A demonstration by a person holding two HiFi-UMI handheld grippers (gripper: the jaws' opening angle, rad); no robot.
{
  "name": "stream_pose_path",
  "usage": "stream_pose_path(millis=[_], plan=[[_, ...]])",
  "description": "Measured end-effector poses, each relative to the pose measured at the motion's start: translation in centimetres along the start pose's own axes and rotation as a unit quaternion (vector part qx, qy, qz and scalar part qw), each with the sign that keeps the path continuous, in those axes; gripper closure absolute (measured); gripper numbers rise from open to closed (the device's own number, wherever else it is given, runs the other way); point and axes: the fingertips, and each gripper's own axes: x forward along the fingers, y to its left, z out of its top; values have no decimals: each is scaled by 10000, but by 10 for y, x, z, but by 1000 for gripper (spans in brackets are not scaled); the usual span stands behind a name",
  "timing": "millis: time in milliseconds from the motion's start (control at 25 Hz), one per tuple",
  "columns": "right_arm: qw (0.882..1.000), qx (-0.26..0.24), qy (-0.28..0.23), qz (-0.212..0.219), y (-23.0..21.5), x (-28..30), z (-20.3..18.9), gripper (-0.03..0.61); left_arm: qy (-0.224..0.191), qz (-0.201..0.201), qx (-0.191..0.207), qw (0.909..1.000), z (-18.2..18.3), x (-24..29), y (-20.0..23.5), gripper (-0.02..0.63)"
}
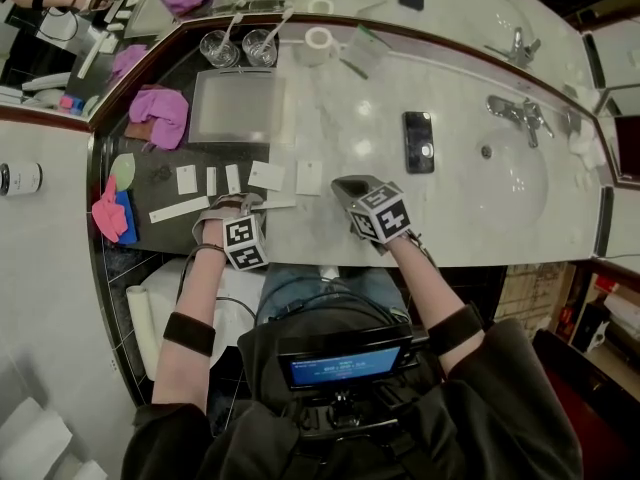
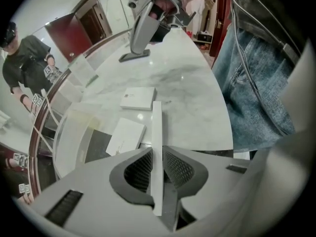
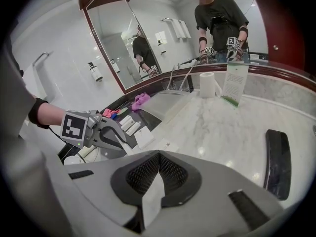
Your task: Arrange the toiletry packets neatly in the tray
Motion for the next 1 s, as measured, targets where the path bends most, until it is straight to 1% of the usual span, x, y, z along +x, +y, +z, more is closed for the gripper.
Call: stream_pose_path(millis=[160,240,400,560,680,840,920,1000], plan=[[10000,-51,24,51,5,4,1,577,-70,257,-26,9996,2,-12,6,546],[9999,-88,14,70,8,5,3,577,-188,437,-60,9988,8,-21,13,546],[9998,-155,1,103,12,8,9,577,-261,905,-65,9955,12,-36,31,546],[9997,-210,-39,114,16,8,20,577,-303,1382,-70,9899,14,-52,54,546],[9996,-253,-75,131,18,11,25,577,-286,1870,47,9819,12,-64,77,546],[9993,-288,-153,168,24,16,39,577,-167,2603,260,9650,7,-84,115,546],[9992,-300,-193,193,27,19,47,577,-114,2864,254,9577,3,-93,134,546],[9990,-308,-246,214,30,24,55,577,-87,3049,328,9518,-1,-98,152,546]])
